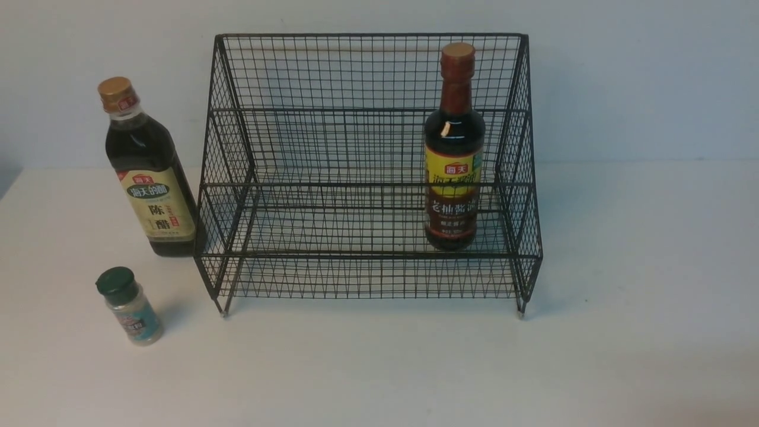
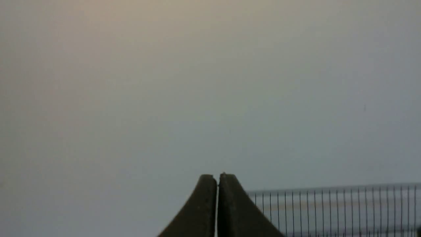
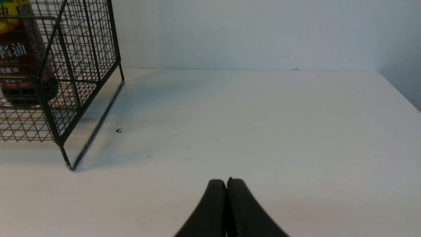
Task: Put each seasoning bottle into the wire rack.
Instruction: Use the left arm to grab the condiment bottle closest to it
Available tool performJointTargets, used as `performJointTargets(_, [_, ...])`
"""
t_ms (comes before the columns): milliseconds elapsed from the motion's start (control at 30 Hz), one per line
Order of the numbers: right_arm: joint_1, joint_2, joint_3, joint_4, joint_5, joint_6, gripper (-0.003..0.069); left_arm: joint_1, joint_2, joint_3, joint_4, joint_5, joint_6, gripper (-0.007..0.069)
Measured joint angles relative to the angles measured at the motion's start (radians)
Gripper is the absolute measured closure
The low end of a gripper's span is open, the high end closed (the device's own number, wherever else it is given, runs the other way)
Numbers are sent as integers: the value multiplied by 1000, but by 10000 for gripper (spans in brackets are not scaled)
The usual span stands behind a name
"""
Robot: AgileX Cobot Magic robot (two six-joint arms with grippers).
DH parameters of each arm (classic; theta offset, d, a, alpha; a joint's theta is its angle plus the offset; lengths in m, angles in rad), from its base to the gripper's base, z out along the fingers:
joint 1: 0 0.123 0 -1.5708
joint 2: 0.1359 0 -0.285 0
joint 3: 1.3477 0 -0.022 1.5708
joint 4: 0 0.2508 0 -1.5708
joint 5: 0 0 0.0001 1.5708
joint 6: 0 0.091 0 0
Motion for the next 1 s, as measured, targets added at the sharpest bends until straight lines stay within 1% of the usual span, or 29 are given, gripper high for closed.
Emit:
performJointTargets(67, [0, 0, 0, 0, 0, 0, 672, 0, 58, 0, 0, 13, 8, 629])
performJointTargets(167, [0, 0, 0, 0, 0, 0, 672, 0, 236, 0, -15, 7, 20, 624])
performJointTargets(333, [0, 0, 0, 0, 0, 0, 672, 0, 541, 0, -106, -140, 20, 567])
performJointTargets(400, [0, 0, 0, 0, 0, 0, 672, 0, 600, 0, -123, -194, 20, 543])
performJointTargets(467, [0, 0, 0, 0, 0, 0, 672, 0, 715, 0, -138, -292, 19, 482])
performJointTargets(500, [0, 0, 0, 0, 0, 0, 672, 0, 715, 0, -138, -298, 19, 477])
performJointTargets(533, [0, 0, 0, 0, 0, 0, 672, 0, 752, 0, -141, -327, 17, 445])
performJointTargets(567, [0, 0, 0, 0, 0, 0, 672, 0, 761, -1, -141, -334, 15, 434])
performJointTargets(667, [0, 0, 0, 0, 0, 0, 672, 0, 821, -3, -141, -359, -10, 338])
performJointTargets(800, [0, 0, 0, 0, 0, 0, 672, 0, 896, -5, -153, -386, -16, 238])
performJointTargets(867, [0, 0, 0, 0, 0, 0, 672, 0, 951, -8, -174, -430, -17, 181])
performJointTargets(933, [0, 0, 0, 0, 0, 0, 672, 0, 1004, -10, -198, -482, -17, 141])
performJointTargets(967, [0, 0, 0, 0, 0, 0, 672, 0, 1009, -10, -200, -488, -17, 141])
performJointTargets(1000, [0, 0, 0, 0, 0, 0, 672, 0, 1048, -10, -222, -523, -17, 119])
